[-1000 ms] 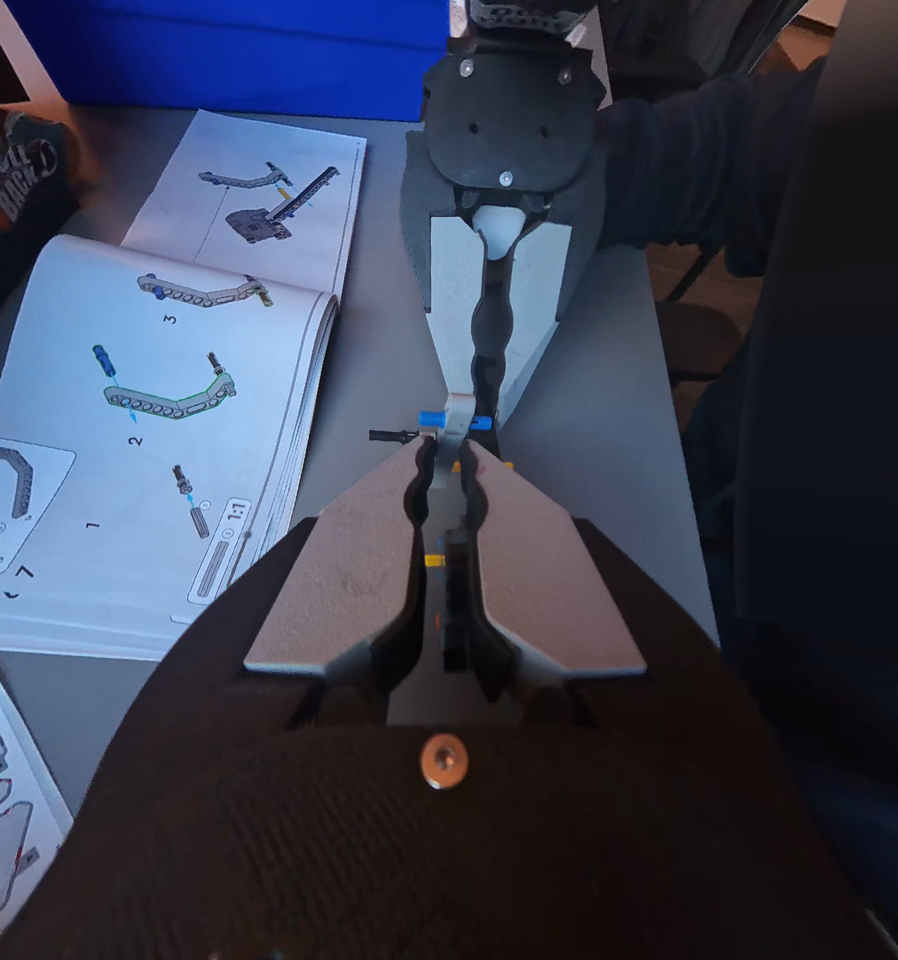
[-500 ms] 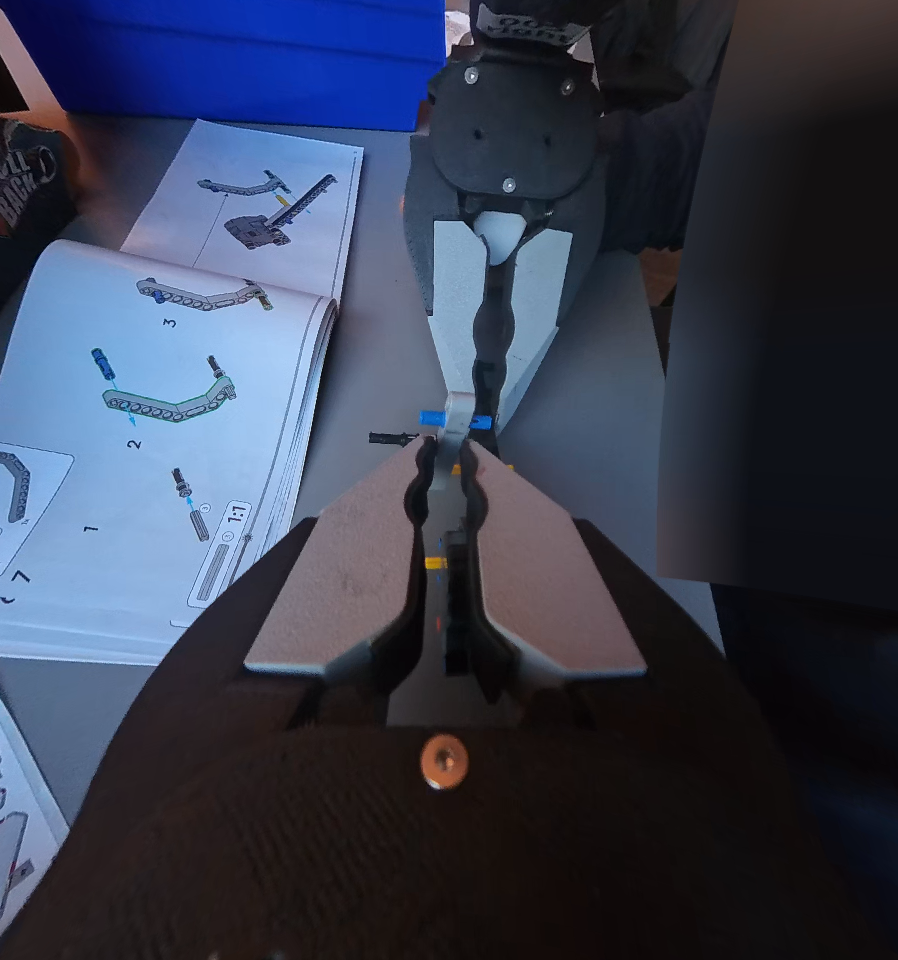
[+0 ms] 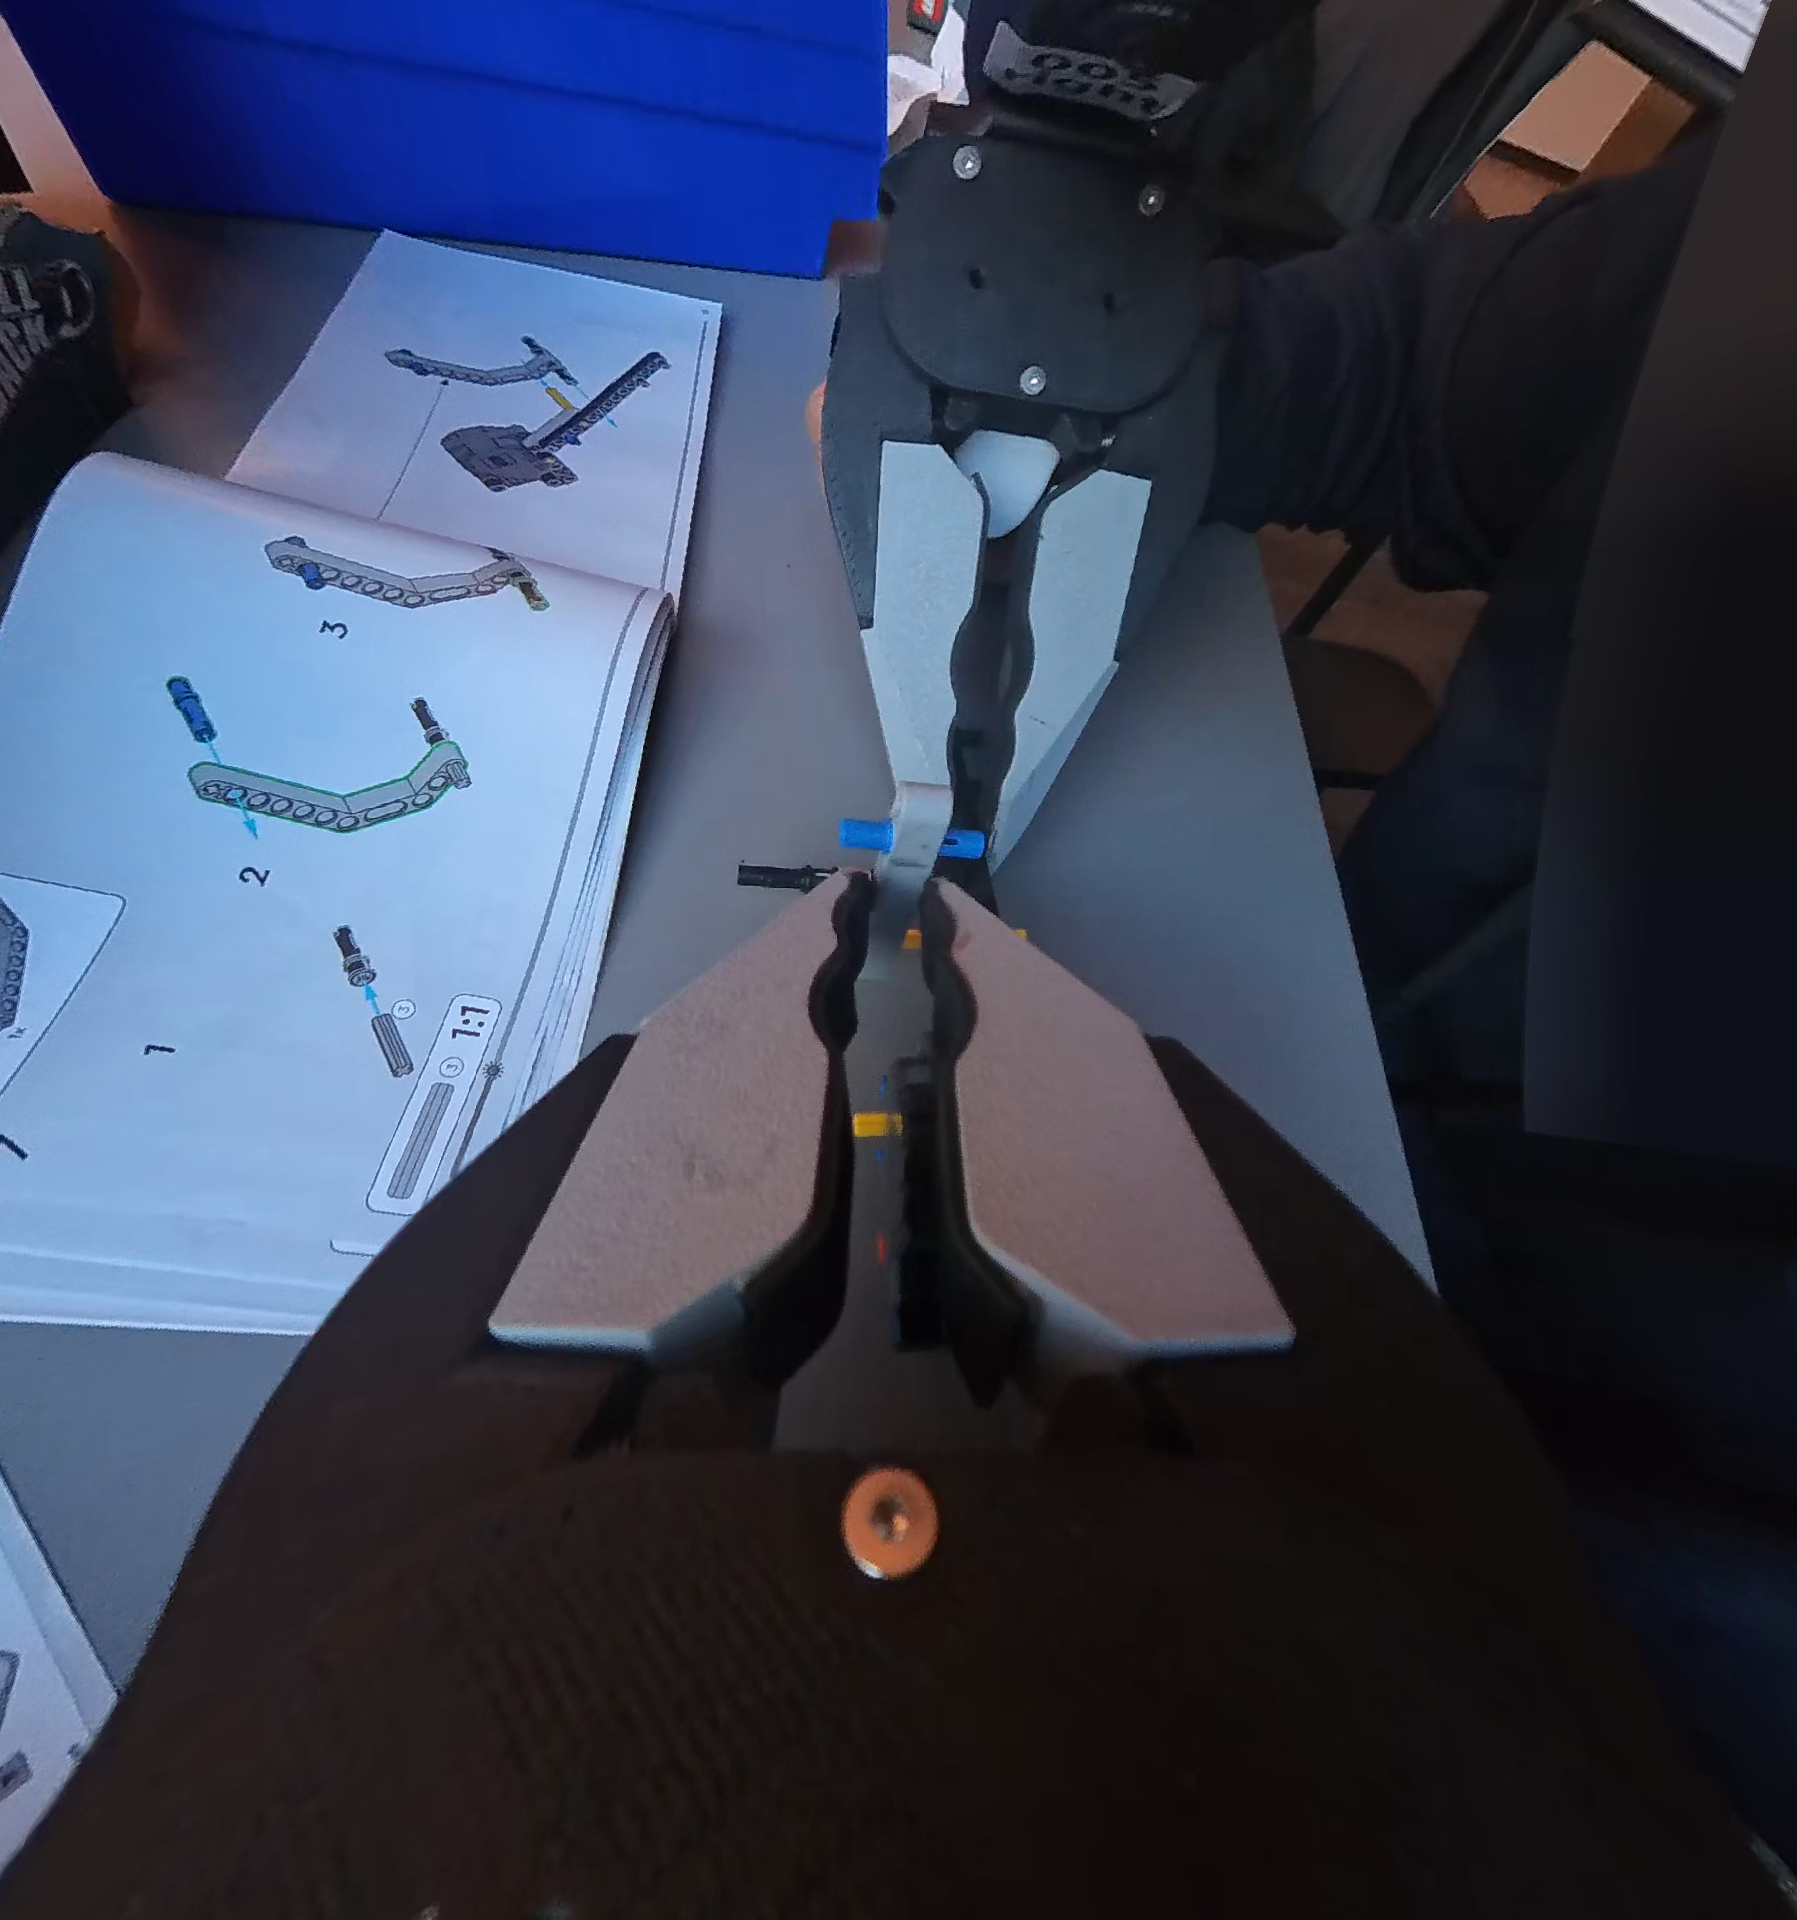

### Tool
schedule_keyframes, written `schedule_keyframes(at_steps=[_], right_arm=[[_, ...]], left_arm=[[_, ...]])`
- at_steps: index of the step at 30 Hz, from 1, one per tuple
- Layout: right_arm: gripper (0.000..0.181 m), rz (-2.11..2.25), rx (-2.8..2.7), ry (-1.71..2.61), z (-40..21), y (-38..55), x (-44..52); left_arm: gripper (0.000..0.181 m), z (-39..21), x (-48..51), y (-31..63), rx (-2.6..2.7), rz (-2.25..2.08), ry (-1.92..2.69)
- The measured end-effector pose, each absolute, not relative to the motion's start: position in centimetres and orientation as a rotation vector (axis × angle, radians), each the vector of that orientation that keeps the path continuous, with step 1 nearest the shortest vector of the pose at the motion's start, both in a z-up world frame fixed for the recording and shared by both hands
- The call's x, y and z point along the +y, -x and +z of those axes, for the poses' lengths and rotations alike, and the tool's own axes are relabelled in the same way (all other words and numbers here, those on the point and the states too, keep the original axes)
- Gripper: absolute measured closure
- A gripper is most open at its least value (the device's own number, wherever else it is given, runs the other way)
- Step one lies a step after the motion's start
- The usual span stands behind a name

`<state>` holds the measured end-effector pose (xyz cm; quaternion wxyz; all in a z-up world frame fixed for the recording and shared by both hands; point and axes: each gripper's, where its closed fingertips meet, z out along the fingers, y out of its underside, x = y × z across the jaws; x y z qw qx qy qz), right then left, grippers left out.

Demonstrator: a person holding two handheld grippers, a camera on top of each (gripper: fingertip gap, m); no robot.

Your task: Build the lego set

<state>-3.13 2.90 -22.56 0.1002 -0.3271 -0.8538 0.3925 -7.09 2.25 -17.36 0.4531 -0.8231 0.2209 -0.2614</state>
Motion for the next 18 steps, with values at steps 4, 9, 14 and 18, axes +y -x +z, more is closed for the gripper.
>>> schedule_keyframes(at_steps=[4,9,14,18], right_arm=[[0.174,1.152,-2.517,0.963,-22.5,3.2,3.0],[0.160,1.101,-2.478,0.952,-22.5,3.7,3.5],[0.146,1.038,-2.438,0.895,-22.4,4.2,3.6],[0.130,0.946,-2.392,0.821,-22.2,4.7,3.6]], left_arm=[[0.173,-17.4,2.3,7.2,0.546,-0.645,2.032],[0.174,-17.4,2.3,7.1,0.549,-0.649,2.035],[0.174,-17.4,2.2,7.0,0.558,-0.644,2.034],[0.174,-17.4,2.1,6.6,0.576,-0.643,2.032]])
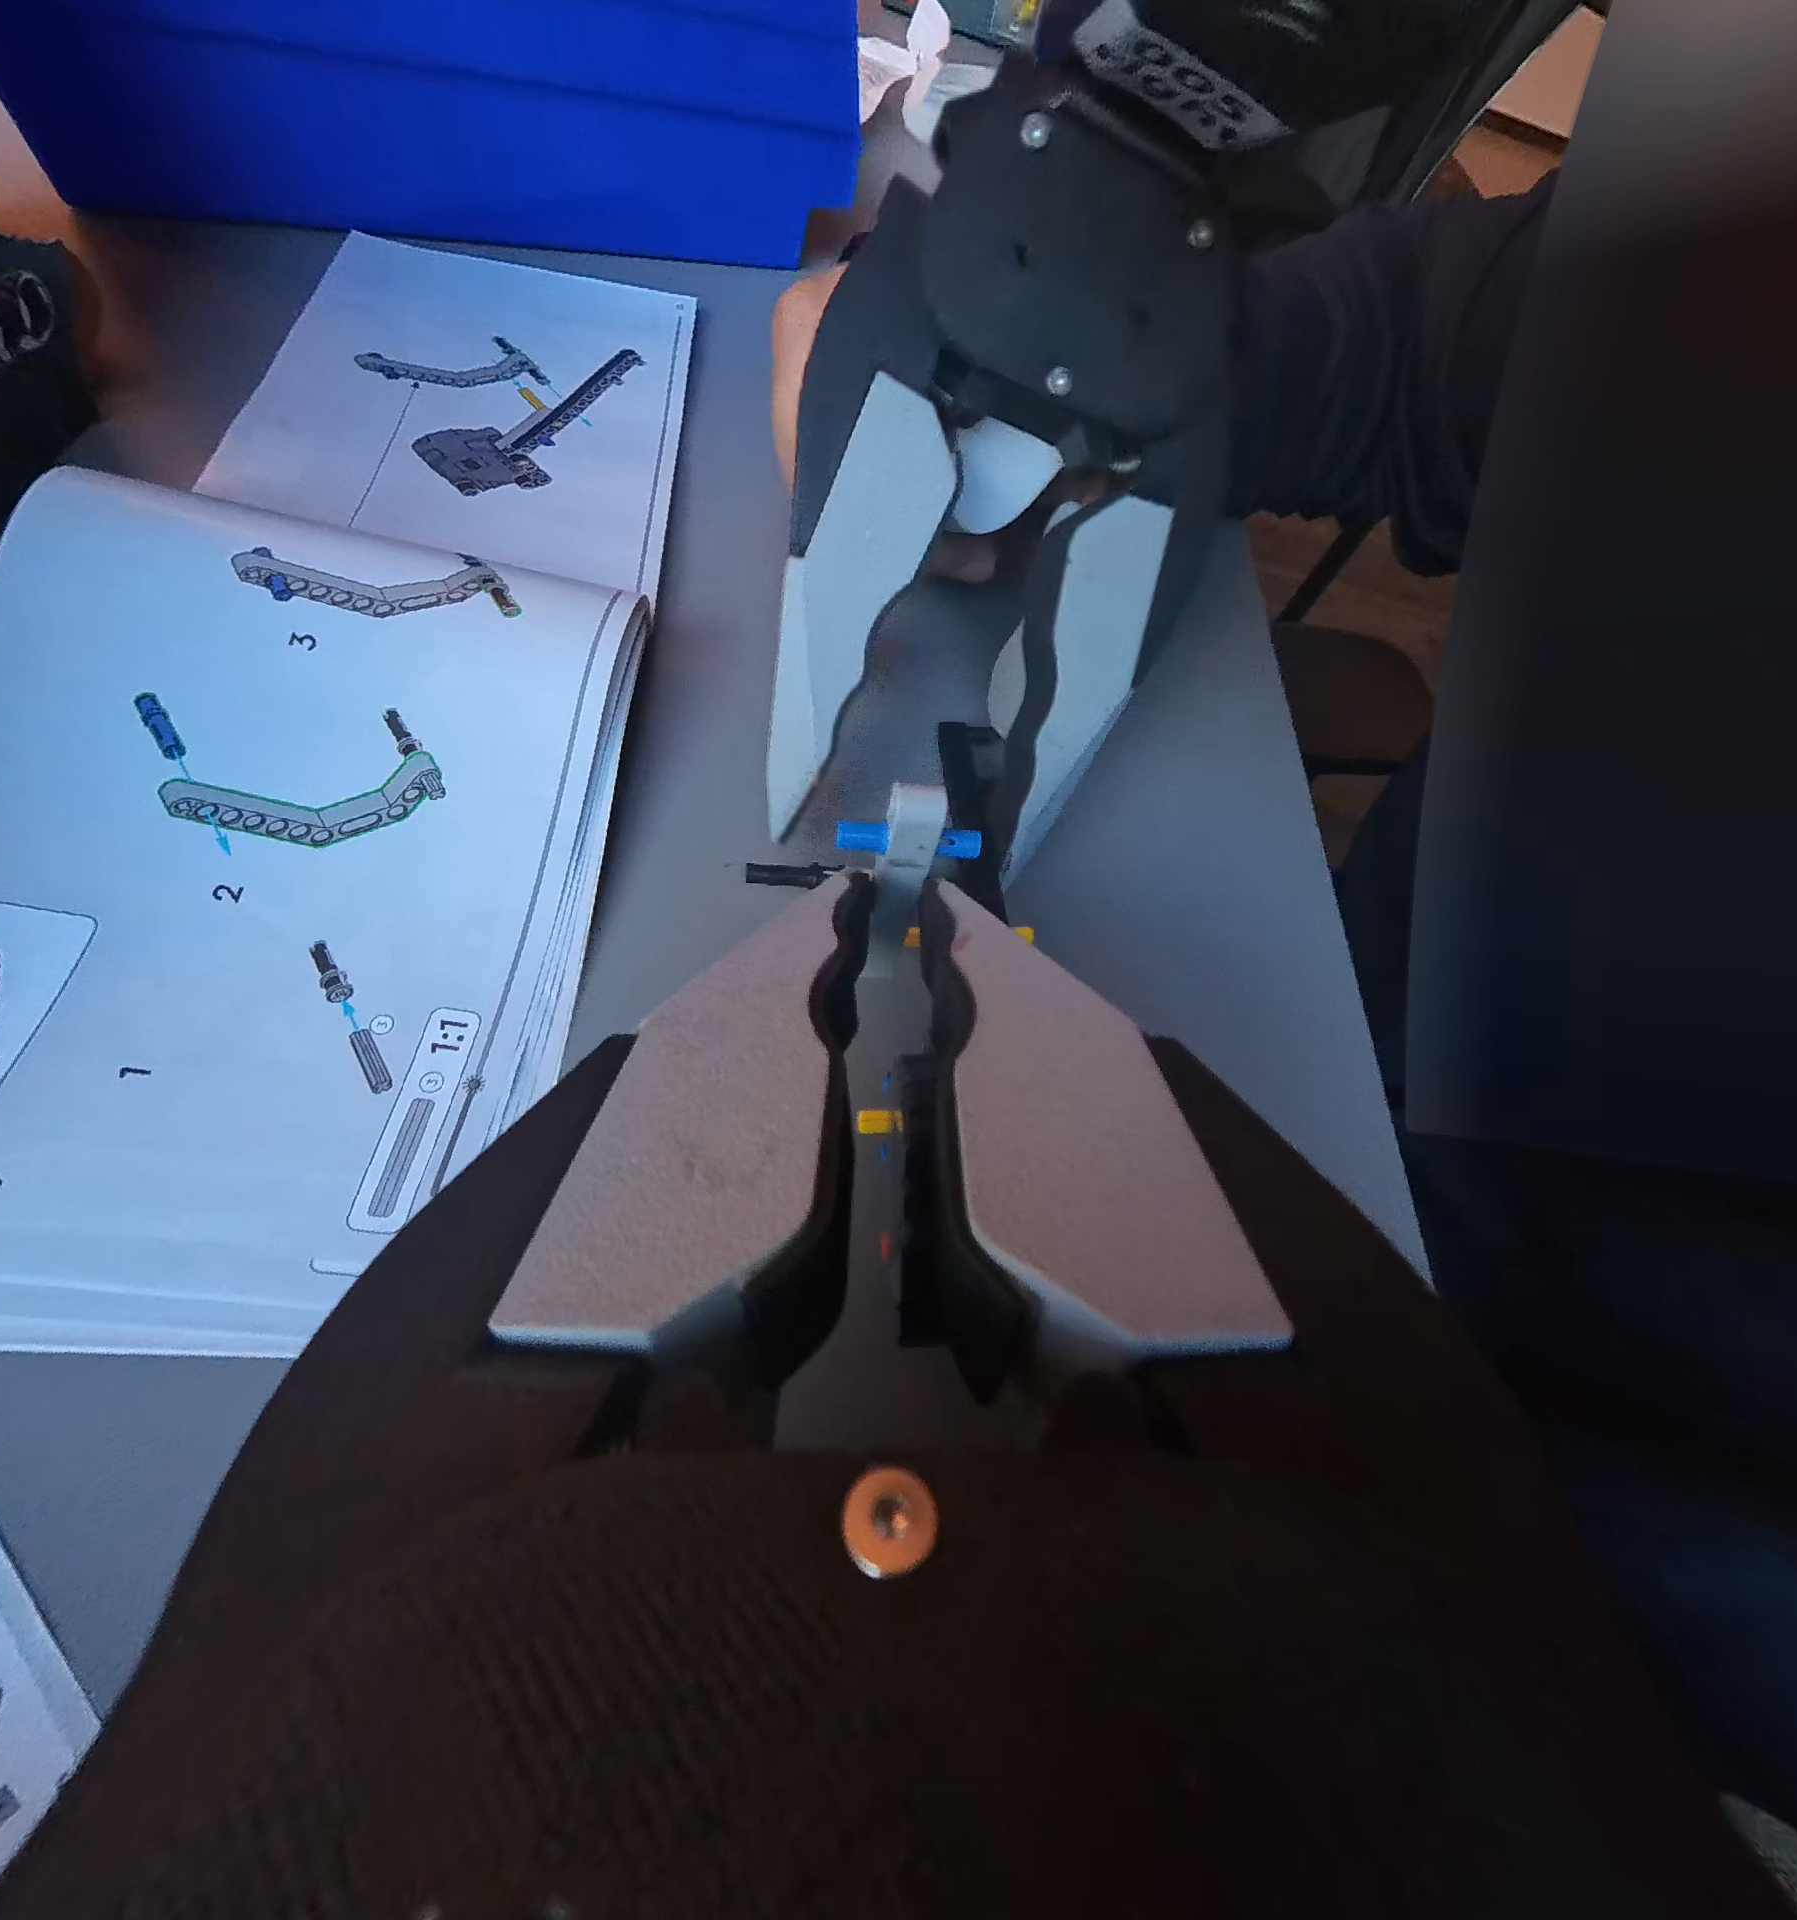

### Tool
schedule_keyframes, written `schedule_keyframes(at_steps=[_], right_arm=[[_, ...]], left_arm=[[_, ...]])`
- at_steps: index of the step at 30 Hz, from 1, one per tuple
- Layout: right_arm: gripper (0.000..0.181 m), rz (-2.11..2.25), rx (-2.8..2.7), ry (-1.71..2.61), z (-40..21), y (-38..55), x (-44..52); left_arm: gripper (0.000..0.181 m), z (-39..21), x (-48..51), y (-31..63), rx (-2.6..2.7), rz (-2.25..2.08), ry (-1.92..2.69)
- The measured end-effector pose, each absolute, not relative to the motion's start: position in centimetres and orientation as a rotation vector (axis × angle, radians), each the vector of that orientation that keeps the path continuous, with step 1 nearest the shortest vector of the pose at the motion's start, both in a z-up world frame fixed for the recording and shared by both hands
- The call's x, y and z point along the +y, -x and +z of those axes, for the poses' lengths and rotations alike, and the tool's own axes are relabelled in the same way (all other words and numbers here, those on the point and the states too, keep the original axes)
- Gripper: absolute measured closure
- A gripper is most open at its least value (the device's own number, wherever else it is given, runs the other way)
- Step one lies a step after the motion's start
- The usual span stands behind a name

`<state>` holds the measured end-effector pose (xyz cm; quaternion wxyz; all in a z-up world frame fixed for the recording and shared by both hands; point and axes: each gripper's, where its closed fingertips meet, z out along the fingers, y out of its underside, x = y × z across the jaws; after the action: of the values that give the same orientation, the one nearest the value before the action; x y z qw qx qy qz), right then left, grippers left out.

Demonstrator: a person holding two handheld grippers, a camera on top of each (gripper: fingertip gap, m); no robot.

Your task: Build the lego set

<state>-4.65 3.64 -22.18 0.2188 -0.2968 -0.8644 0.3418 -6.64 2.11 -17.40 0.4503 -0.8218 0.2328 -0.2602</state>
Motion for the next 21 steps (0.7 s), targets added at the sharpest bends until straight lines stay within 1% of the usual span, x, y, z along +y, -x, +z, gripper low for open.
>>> schedule_keyframes(at_steps=[2,5,9,16,21], right_arm=[[0.128,0.926,-2.374,0.780,-21.9,4.7,3.4],[0.130,0.916,-2.362,0.709,-21.7,4.7,2.9],[0.136,0.972,-2.379,0.723,-22.0,4.7,2.5],[0.131,0.986,-2.348,0.665,-21.5,4.9,2.1],[0.140,0.995,-2.363,0.628,-21.5,4.6,1.7]], left_arm=[[0.174,-17.4,2.1,6.6,0.579,-0.645,2.033],[0.174,-17.6,2.1,6.5,0.575,-0.660,2.041],[0.174,-17.8,2.1,6.5,0.567,-0.677,2.046],[0.174,-17.8,2.0,6.2,0.587,-0.666,2.046],[0.174,-17.7,2.0,6.1,0.598,-0.652,2.044]])
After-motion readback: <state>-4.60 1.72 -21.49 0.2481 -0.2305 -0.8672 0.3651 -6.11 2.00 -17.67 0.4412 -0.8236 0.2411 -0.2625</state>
